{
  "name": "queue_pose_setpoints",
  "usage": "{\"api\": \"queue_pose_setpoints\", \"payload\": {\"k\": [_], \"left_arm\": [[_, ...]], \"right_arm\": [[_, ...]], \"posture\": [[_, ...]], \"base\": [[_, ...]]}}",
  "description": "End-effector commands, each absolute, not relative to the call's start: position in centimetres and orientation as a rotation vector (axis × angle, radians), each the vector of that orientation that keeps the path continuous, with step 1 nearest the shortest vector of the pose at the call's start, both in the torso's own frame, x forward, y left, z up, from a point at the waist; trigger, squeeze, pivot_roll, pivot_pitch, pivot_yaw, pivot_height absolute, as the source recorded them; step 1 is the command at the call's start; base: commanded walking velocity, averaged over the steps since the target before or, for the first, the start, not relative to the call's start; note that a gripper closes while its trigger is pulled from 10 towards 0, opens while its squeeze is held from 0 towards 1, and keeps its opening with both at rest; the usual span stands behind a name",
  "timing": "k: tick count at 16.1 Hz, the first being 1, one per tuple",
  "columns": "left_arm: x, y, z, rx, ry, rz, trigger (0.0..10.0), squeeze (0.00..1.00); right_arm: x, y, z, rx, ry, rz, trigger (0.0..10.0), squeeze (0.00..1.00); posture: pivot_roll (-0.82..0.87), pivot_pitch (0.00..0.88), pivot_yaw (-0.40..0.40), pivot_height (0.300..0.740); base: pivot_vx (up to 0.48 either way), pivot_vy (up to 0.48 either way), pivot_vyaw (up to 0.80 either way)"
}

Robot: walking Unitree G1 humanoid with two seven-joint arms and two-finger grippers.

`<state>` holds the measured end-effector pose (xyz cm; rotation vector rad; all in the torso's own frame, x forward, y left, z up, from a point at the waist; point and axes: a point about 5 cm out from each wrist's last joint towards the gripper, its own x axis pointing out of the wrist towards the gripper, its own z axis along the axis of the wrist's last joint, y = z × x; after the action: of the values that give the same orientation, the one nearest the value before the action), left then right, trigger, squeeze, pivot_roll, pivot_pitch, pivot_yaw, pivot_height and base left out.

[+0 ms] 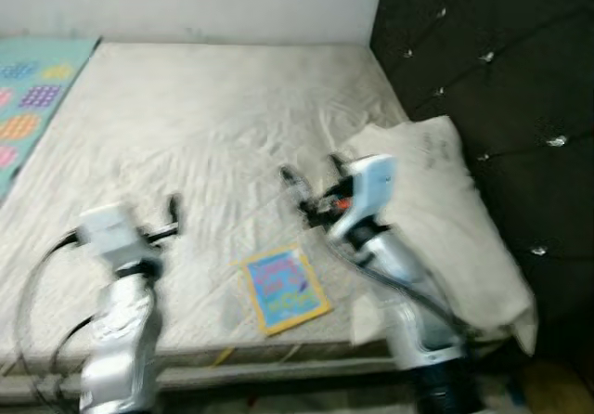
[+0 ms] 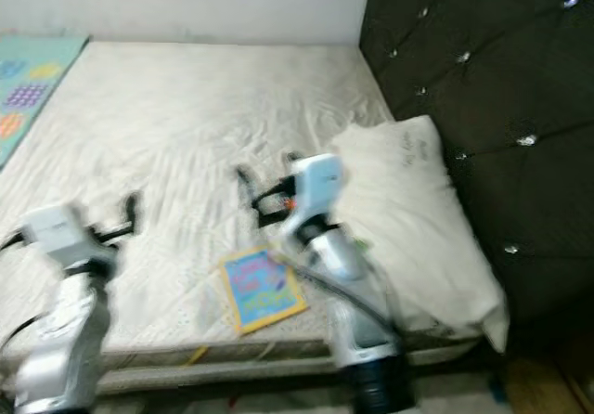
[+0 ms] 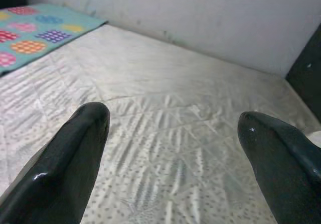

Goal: Clean up the room

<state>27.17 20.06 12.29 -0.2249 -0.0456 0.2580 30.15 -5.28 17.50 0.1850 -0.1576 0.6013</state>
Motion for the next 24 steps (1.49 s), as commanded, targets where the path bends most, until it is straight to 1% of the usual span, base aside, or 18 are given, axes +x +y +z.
{"api": "queue_pose_setpoints", "payload": {"k": [1,7,9,12,15,21,24], "left_arm": [[27.6,18.5,12.3,-0.243,-0.035,0.211,10.0,0.00],[27.6,18.5,12.1,-0.247,-0.016,0.231,10.0,0.00],[27.5,19.0,11.9,-0.234,-0.008,0.265,10.0,0.00],[27.6,19.2,11.8,-0.239,-0.006,0.271,10.0,0.00],[27.7,19.1,11.7,-0.241,-0.002,0.266,10.0,0.00],[27.8,18.9,11.7,-0.256,0.005,0.245,10.0,0.00],[27.8,19.6,11.6,-0.253,0.006,0.281,10.0,0.00]], "right_arm": [[30.5,-7.1,16.7,0.165,-0.130,0.536,10.0,0.00],[30.5,-7.1,16.6,0.181,-0.122,0.527,10.0,0.00],[30.5,-7.1,16.6,0.193,-0.123,0.524,10.0,0.00],[30.6,-7.3,16.4,0.206,-0.106,0.510,10.0,0.00],[30.7,-7.6,16.2,0.202,-0.097,0.503,10.0,0.00],[30.6,-7.4,15.9,0.194,-0.085,0.518,10.0,0.00],[30.8,-7.5,15.7,0.196,-0.078,0.516,10.0,0.00]], "posture": [[-0.05,0.024,-0.027,0.740],[-0.05,0.028,-0.023,0.740],[-0.05,0.027,-0.025,0.740],[-0.05,0.025,-0.025,0.740],[-0.05,0.017,-0.024,0.740],[-0.05,0.011,-0.025,0.740],[-0.04,0.013,-0.029,0.740]], "base": [[0.000,0.000,0.00],[0.000,0.000,-0.50],[0.000,0.000,0.00],[0.000,0.000,0.00],[0.000,0.000,-0.80],[0.000,0.000,0.00],[0.000,0.000,0.00]]}}
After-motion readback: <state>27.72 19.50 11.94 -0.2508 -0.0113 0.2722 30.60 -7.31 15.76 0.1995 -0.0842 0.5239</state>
